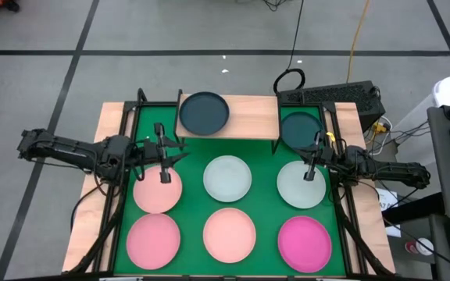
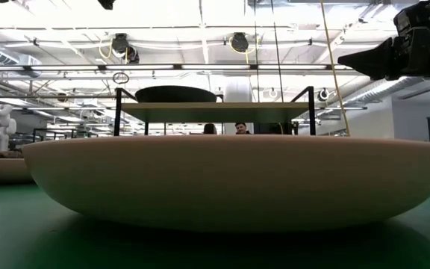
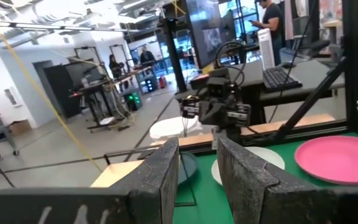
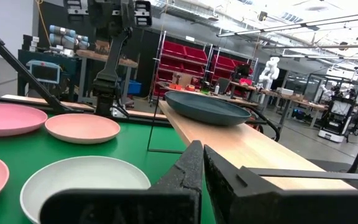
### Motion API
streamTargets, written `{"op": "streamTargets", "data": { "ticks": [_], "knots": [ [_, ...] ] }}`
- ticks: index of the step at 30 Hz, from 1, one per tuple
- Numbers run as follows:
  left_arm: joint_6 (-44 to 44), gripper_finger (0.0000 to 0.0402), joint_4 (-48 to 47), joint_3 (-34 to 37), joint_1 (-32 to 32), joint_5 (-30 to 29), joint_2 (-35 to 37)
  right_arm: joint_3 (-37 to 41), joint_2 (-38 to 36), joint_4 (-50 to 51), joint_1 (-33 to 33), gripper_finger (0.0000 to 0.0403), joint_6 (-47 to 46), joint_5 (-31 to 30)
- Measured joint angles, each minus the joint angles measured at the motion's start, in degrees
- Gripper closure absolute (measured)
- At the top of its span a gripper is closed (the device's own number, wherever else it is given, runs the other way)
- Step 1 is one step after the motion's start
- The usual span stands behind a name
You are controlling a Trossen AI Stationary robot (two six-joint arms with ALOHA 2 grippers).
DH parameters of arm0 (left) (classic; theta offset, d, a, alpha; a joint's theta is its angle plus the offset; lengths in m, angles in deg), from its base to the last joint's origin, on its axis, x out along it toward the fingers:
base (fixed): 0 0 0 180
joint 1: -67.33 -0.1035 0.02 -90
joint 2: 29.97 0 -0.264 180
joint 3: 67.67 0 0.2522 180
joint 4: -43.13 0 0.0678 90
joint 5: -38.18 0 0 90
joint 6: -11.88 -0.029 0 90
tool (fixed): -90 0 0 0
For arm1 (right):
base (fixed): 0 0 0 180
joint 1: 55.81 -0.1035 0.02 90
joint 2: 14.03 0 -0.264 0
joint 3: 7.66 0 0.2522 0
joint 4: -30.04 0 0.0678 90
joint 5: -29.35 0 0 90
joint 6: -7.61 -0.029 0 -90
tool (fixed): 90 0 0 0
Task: Place and stack plates onto a shelf
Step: Stack the right white plate on top of the black plate on the shelf
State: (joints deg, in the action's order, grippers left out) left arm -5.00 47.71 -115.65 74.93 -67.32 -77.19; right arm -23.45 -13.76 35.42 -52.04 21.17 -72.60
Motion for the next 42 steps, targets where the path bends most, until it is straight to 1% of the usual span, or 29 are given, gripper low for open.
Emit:
{"op": "streamTargets", "data": {
  "ticks": [8,12,17,23,25,28,30,31,34,38,42],
  "knots": [
    [-2.6,0.0284,1.6,0.0,-0.8,0.0,0.0,0.0,0.0,0.0,0.0,0.0403,0.0,0.0],
    [-2.2,0.0284,1.7,0.0,-0.8,0.0,0.0,0.0,0.0,0.0,0.0,0.0403,0.0,0.0],
    [6.4,0.0284,1.0,0.0,-0.8,0.0,-0.7,0.0,0.0,-0.5,0.0,0.0403,0.0,0.0],
    [6.7,0.0284,1.5,0.1,-0.8,0.0,-0.7,0.0,0.0,-1.1,0.0,0.0403,-1.4,0.1],
    [7.0,0.0284,1.4,0.1,-0.7,0.0,-0.8,0.0,0.0,-3.2,0.0,0.0403,-4.7,0.0],
    [7.7,0.0284,2.0,0.0,-0.7,0.0,-2.0,0.0,0.0,-10.4,0.0,0.0403,-13.3,-0.1],
    [7.5,0.0284,2.2,0.0,-0.7,0.0,-3.4,-0.3,0.5,-15.9,0.0,0.0403,-15.0,0.0],
    [7.1,0.0284,1.9,0.1,-0.7,0.0,-3.7,-0.9,0.7,-16.3,0.0,0.0403,-14.8,0.0],
    [5.4,0.0284,3.7,-0.1,-0.7,0.0,-3.8,-3.8,3.7,-11.9,0.0,0.0403,-14.1,0.1],
    [5.0,0.0284,-0.5,0.0,-0.7,0.0,0.2,-10.8,10.8,-7.2,-0.1,0.0403,-13.7,0.2],
    [6.7,0.0284,-5.5,0.0,-0.7,0.0,5.3,-19.0,19.2,4.2,-0.1,0.0403,-12.2,0.1]
  ]
}}
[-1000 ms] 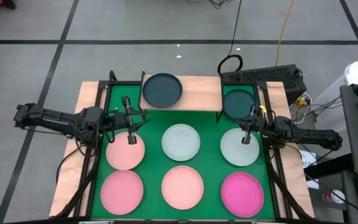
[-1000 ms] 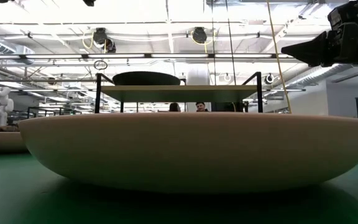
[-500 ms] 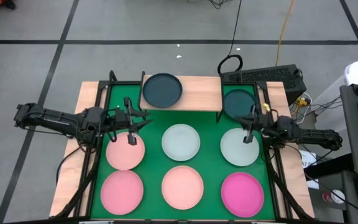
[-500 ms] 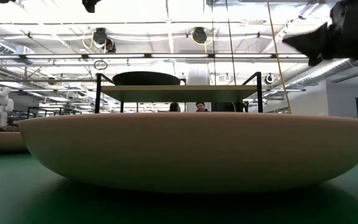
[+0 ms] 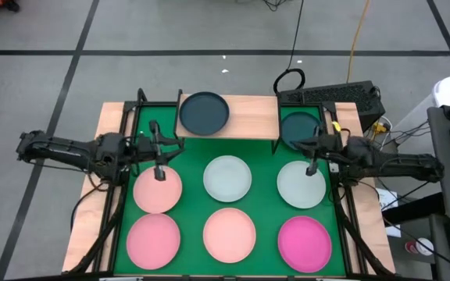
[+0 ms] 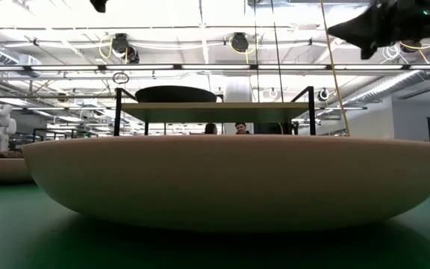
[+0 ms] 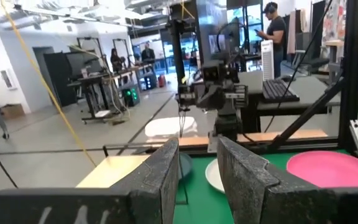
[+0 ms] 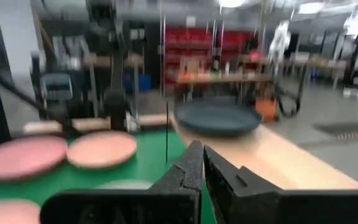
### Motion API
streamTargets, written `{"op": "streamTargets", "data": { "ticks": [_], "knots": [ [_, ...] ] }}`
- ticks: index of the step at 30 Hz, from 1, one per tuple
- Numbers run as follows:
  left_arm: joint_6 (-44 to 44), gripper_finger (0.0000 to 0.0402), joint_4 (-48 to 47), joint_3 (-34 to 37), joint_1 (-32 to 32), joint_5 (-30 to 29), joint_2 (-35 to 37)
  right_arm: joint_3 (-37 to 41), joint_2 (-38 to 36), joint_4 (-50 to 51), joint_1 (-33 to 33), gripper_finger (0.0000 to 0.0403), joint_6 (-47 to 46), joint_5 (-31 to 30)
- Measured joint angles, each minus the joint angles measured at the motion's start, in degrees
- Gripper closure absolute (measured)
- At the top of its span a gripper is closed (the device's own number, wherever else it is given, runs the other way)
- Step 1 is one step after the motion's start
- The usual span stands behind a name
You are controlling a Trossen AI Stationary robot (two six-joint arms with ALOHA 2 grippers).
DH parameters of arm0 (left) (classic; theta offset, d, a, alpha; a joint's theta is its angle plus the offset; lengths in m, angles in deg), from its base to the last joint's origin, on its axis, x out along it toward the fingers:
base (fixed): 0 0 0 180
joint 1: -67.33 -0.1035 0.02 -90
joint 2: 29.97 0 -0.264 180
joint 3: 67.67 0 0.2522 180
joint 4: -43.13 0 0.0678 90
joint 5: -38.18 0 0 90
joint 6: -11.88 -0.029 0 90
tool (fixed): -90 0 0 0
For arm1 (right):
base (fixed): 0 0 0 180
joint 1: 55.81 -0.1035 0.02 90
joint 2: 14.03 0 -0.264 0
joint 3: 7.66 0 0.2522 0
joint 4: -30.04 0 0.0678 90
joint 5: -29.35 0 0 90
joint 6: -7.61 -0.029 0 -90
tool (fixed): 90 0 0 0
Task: Place and stack plates onto a shelf
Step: Stack the right white plate on top of the black plate on the shelf
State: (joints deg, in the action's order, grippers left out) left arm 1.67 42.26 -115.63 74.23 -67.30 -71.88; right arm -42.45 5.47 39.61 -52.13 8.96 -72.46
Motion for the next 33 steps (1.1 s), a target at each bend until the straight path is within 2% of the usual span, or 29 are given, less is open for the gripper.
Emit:
{"op": "streamTargets", "data": {
  "ticks": [5,9,13,18,21,26,29,33],
  "knots": [
    [-0.1,0.0284,-2.2,1.5,0.8,0.0,3.7,-9.2,9.4,10.3,0.0,0.0403,-2.5,0.4],
    [-1.6,0.0284,-4.1,3.6,0.9,0.0,6.6,-13.0,15.5,13.6,-0.1,0.0403,-3.1,5.1],
    [-0.3,0.0284,-8.7,3.8,0.9,-0.9,13.2,-17.8,21.9,17.9,-3.0,0.0403,-6.1,8.7],
    [0.2,0.0284,-5.9,8.0,1.0,0.0,19.1,-23.0,28.9,27.2,-8.3,0.0403,-5.5,3.5],
    [0.2,0.0284,-0.7,11.4,1.0,0.0,21.3,-24.7,32.1,34.6,-10.6,0.0403,-10.1,1.4],
    [1.8,0.0284,1.2,12.6,1.0,0.1,22.4,-24.8,36.0,44.7,-14.8,0.0403,-20.6,4.5],
    [1.8,0.0284,1.2,12.7,1.0,0.1,21.9,-24.8,38.3,45.0,-17.1,0.0394,-24.1,7.3],
    [2.8,0.0284,1.0,12.7,1.0,0.2,21.5,-24.8,41.3,43.1,-19.1,0.0353,-26.8,9.0]
  ]
}}
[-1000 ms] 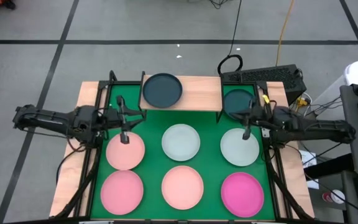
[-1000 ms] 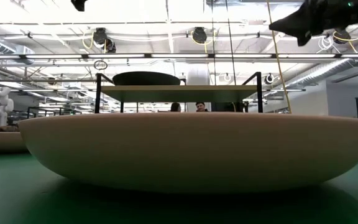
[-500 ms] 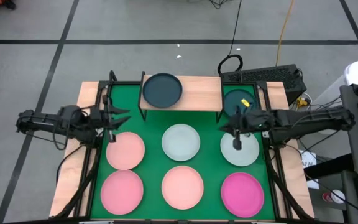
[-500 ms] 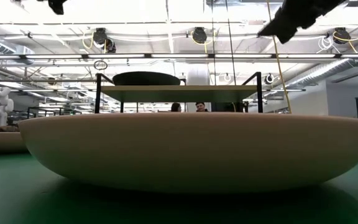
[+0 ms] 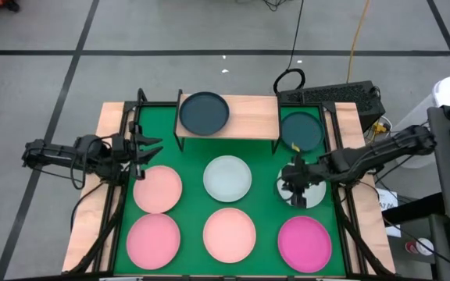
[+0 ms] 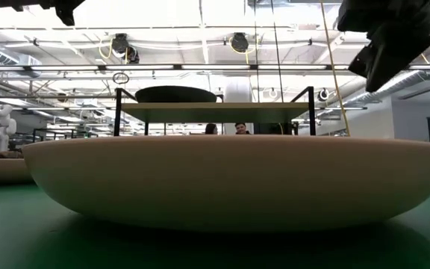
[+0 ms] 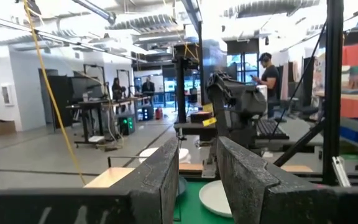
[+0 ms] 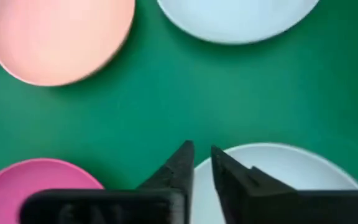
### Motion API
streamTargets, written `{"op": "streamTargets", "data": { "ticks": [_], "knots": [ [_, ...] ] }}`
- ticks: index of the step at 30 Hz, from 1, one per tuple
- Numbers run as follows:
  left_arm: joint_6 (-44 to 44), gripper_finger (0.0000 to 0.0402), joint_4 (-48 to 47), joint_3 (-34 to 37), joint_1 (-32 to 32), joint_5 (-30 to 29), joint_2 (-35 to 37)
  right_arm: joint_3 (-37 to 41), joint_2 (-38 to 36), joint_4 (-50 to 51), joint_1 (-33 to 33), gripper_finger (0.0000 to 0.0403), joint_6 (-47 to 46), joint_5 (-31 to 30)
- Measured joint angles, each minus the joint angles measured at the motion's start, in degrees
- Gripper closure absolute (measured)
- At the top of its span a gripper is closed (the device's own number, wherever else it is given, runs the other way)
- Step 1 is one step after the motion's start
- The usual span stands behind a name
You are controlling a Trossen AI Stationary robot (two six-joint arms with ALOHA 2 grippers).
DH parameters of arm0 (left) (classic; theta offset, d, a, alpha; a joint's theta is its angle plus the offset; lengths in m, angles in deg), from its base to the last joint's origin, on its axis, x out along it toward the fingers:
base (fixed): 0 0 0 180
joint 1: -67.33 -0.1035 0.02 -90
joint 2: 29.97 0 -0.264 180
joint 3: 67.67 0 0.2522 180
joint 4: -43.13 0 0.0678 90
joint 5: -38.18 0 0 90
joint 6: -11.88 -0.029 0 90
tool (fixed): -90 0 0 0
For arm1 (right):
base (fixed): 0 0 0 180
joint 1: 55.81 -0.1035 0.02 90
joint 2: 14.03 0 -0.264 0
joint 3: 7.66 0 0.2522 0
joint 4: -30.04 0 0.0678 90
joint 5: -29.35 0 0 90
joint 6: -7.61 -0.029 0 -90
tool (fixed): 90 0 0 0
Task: Place and stack plates onto a shelf
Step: Stack the right white plate on top of the black plate on the shelf
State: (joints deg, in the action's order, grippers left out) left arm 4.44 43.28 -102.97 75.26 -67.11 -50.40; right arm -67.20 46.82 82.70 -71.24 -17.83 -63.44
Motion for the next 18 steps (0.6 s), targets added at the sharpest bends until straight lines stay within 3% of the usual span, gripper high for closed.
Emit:
{"op": "streamTargets", "data": {
  "ticks": [8,18],
  "knots": [
    [0.8,0.0284,0.0,0.0,0.0,0.0,-0.2,3.3,6.8,-0.6,-3.1,0.0256,-4.0,0.1],
    [0.8,0.0284,-0.3,0.0,0.0,0.0,-0.2,5.3,11.2,-1.9,-5.8,0.0239,-8.3,-0.2]
  ]
}}
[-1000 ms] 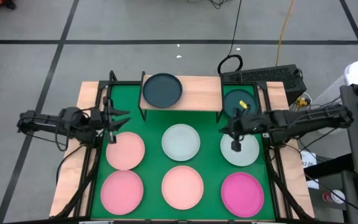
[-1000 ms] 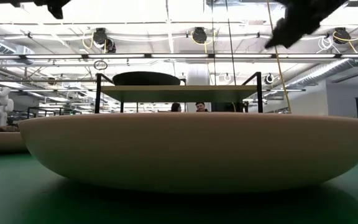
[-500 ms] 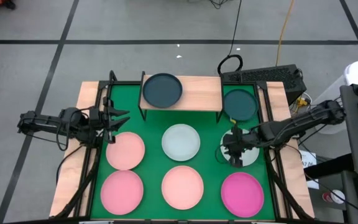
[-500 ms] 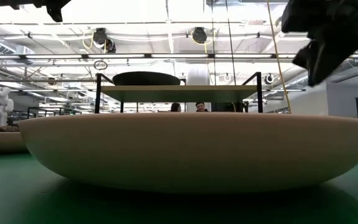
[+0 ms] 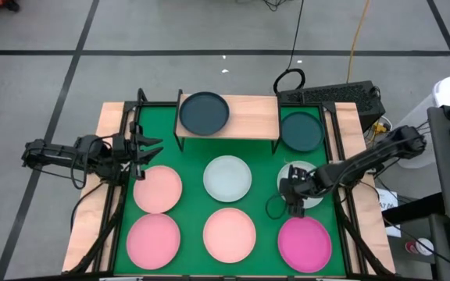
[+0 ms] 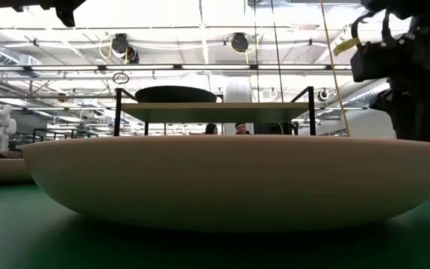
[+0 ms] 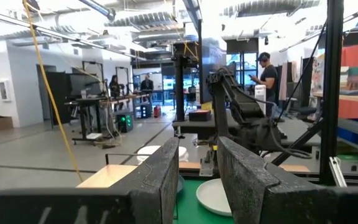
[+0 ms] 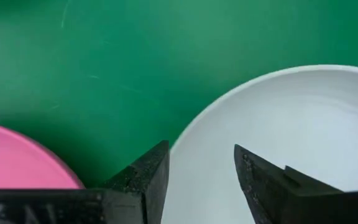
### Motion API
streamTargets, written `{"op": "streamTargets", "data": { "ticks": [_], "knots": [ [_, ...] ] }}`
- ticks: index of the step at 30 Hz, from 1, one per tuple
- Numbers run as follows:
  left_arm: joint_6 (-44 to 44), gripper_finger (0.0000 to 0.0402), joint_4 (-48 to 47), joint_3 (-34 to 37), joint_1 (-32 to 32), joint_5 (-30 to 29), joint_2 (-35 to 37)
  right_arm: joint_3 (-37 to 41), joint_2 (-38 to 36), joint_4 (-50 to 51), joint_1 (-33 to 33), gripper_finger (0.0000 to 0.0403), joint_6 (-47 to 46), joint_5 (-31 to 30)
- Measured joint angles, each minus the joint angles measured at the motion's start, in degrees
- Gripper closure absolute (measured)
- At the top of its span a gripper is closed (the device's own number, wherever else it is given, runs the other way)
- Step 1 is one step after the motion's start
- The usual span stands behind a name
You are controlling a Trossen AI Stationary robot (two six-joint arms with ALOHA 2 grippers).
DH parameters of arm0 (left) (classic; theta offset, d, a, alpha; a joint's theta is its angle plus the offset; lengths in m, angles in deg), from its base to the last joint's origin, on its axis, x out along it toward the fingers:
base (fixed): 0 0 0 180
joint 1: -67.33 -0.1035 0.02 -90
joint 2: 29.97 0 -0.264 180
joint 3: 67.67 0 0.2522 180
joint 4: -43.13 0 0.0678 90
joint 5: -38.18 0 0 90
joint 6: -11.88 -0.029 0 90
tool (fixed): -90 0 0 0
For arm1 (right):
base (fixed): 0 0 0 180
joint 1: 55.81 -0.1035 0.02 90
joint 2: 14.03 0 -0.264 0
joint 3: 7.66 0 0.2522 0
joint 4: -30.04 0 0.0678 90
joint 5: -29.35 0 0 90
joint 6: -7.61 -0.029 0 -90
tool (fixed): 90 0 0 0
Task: Place and stack plates onto a shelf
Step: Stack the right white plate on top of the black plate on the shelf
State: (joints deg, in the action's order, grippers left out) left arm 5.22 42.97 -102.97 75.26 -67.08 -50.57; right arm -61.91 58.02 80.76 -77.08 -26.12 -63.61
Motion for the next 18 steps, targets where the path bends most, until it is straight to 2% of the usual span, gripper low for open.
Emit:
{"op": "streamTargets", "data": {
  "ticks": [7,18],
  "knots": [
    [0.8,0.0284,0.0,0.0,0.0,0.0,0.0,0.0,3.0,-4.6,-1.9,0.0239,-1.5,-0.1],
    [2.0,0.0284,-0.1,0.0,0.0,0.0,0.0,0.0,7.2,-0.7,-2.2,0.025,-6.0,-1.5]
  ]
}}
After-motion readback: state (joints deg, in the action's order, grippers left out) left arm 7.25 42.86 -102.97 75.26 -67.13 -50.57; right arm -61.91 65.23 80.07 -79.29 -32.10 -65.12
